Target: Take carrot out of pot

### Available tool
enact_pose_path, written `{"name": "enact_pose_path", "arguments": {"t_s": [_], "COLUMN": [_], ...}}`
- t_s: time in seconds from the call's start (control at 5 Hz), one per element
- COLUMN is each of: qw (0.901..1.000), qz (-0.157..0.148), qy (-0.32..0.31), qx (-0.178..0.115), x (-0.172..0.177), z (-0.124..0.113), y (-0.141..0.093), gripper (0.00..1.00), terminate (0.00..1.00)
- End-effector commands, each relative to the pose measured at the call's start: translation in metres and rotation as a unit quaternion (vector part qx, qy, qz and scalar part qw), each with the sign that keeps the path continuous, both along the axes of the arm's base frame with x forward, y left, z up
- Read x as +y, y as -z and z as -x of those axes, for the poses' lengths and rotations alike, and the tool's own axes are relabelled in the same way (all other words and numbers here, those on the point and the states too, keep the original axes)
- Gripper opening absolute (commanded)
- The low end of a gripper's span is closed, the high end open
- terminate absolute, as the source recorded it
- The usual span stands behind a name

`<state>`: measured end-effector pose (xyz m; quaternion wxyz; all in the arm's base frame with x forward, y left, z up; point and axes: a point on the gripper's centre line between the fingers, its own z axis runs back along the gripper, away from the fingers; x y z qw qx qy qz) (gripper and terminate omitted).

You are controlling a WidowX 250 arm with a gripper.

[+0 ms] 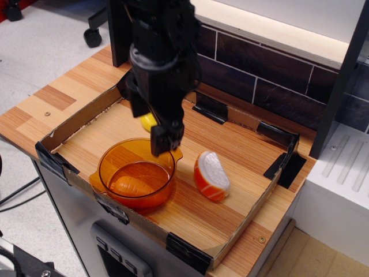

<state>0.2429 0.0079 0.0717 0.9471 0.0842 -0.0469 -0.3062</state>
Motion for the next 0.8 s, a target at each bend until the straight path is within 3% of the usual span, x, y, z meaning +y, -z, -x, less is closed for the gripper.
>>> {"name": "enact_pose_path", "arguments": {"t_s": [0.0,0.2,0.4,0.6], "qw": [0.9855,0.9804,0.9757,0.9741], "qz": [0.012,0.003,0.029,0.042], "qy": [0.164,0.191,0.205,0.210], "qx": [0.041,0.046,0.073,0.072], "x": [0.014,0.016,0.015,0.015], "z": [0.020,0.023,0.029,0.031], "y": [0.011,0.020,0.027,0.031], "gripper": [1.00,1.00,1.00,1.00], "terminate": [0.00,0.00,0.00,0.00]}}
